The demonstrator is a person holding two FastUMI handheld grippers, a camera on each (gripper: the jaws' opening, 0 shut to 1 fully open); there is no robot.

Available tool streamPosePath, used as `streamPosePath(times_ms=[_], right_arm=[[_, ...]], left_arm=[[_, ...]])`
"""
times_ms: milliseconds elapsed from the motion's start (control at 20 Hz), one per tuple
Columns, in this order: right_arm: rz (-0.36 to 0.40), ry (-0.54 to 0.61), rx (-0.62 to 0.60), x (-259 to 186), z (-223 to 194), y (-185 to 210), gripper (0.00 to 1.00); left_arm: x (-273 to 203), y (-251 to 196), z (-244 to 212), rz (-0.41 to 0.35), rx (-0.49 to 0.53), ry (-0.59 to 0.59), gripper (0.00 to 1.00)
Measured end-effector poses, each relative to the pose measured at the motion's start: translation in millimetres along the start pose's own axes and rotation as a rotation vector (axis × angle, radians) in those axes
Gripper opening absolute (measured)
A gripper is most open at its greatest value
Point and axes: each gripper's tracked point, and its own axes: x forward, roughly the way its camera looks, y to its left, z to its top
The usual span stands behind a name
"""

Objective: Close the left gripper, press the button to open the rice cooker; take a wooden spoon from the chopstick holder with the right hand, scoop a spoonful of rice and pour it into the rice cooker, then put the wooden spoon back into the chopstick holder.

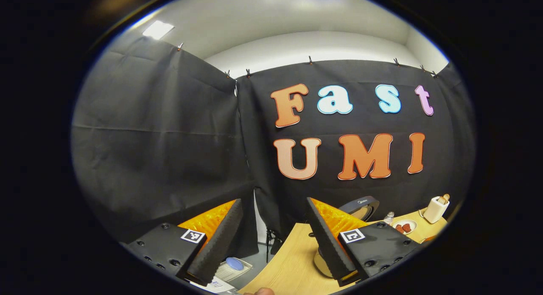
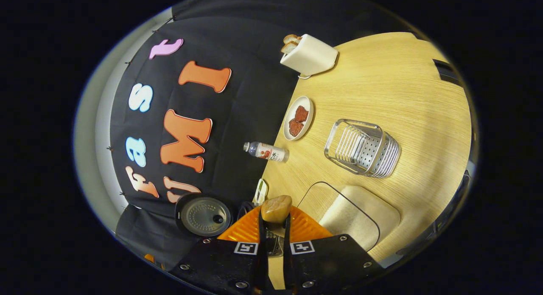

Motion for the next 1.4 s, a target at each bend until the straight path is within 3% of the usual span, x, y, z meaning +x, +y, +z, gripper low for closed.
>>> streamPosePath(times_ms=[700,1400], right_arm=[[0.040,-0.024,0.134,-8,19,51,0.13],[0.138,0.040,0.172,22,7,150,0.13]], left_arm=[[6,5,-15,-0.016,-0.039,0.017,1.00],[5,18,-17,-0.016,-0.050,0.011,0.98]])
